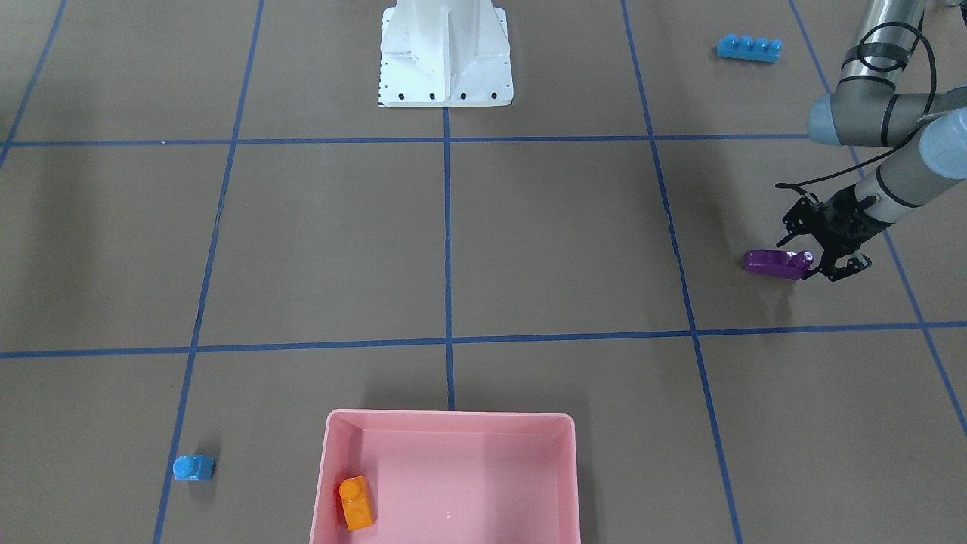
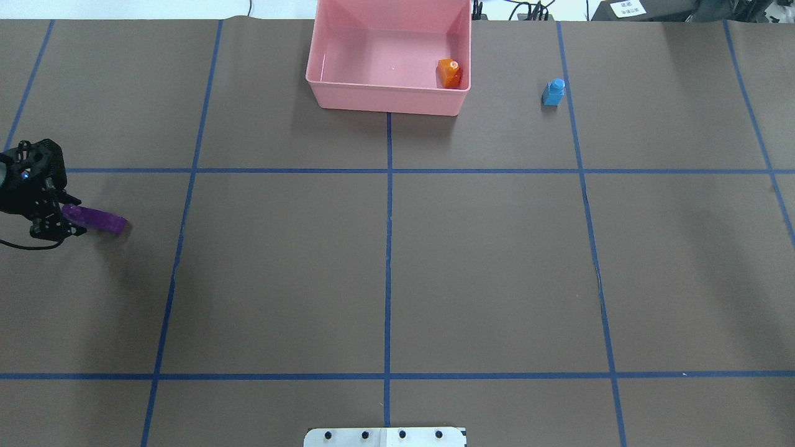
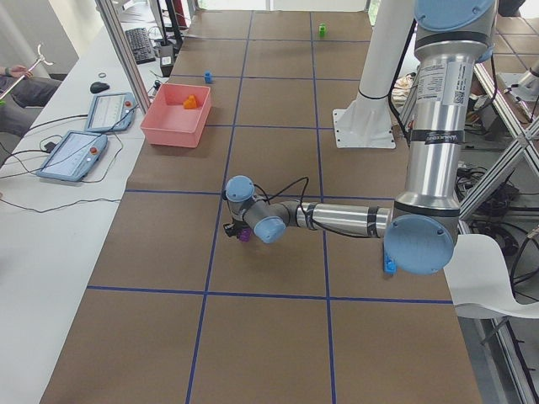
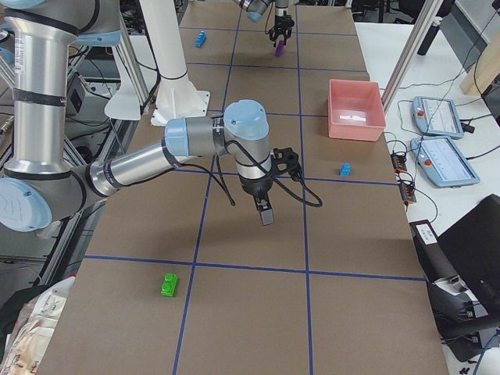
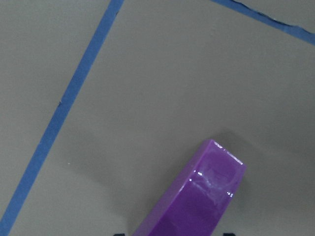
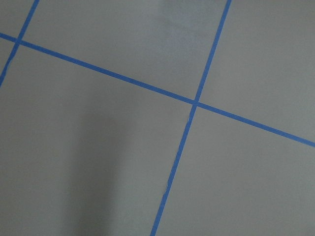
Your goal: Put all blocks into box
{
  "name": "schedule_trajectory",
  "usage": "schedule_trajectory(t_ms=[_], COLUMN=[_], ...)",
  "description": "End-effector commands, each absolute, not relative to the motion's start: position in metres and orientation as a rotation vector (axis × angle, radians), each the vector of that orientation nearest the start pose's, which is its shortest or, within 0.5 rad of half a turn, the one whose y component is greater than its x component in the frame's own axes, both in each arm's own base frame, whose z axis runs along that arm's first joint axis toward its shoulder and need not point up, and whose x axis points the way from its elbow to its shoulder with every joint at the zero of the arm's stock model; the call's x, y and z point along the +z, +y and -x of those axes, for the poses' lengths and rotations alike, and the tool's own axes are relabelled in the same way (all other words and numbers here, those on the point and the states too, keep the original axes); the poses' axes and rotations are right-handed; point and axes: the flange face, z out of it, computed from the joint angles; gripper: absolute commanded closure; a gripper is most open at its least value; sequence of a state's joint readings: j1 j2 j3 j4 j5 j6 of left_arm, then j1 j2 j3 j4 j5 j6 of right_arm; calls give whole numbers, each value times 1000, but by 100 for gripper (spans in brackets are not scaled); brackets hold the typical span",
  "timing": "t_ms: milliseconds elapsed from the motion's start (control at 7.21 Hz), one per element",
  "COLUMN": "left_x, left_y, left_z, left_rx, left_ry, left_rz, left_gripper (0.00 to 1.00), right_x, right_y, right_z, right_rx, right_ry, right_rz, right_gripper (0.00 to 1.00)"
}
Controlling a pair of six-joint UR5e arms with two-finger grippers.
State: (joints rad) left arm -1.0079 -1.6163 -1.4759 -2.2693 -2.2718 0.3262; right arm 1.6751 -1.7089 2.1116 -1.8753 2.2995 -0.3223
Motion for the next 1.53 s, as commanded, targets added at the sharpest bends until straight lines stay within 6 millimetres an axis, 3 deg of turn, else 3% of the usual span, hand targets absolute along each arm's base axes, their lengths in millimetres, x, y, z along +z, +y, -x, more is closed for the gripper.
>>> schedule_trajectory(t_ms=[0, 139, 416, 555, 971, 1248, 1386], left_x=[614, 613, 594, 573, 467, 381, 335], left_y=[-483, -482, -480, -480, -488, -532, -546], left_z=[-223, -222, -222, -222, -225, -247, -272], left_rx=[1016, 980, 808, 697, 255, -43, -140], left_ry=[790, 801, 866, 897, 1057, 1147, 1208], left_rz=[-543, -546, -506, -483, -392, -372, -327], left_gripper=[87, 100, 100, 100, 100, 100, 100], right_x=[494, 493, 493, 494, 495, 497, 499], right_y=[-400, -399, -400, -400, -399, -398, -398], right_z=[-109, -109, -109, -109, -109, -109, -109], right_rx=[-244, -244, -245, -244, -241, -240, -235], right_ry=[-699, -699, -699, -700, -702, -701, -703], right_rz=[-248, -249, -250, -248, -244, -240, -235], right_gripper=[0, 0, 0, 0, 0, 0, 0])
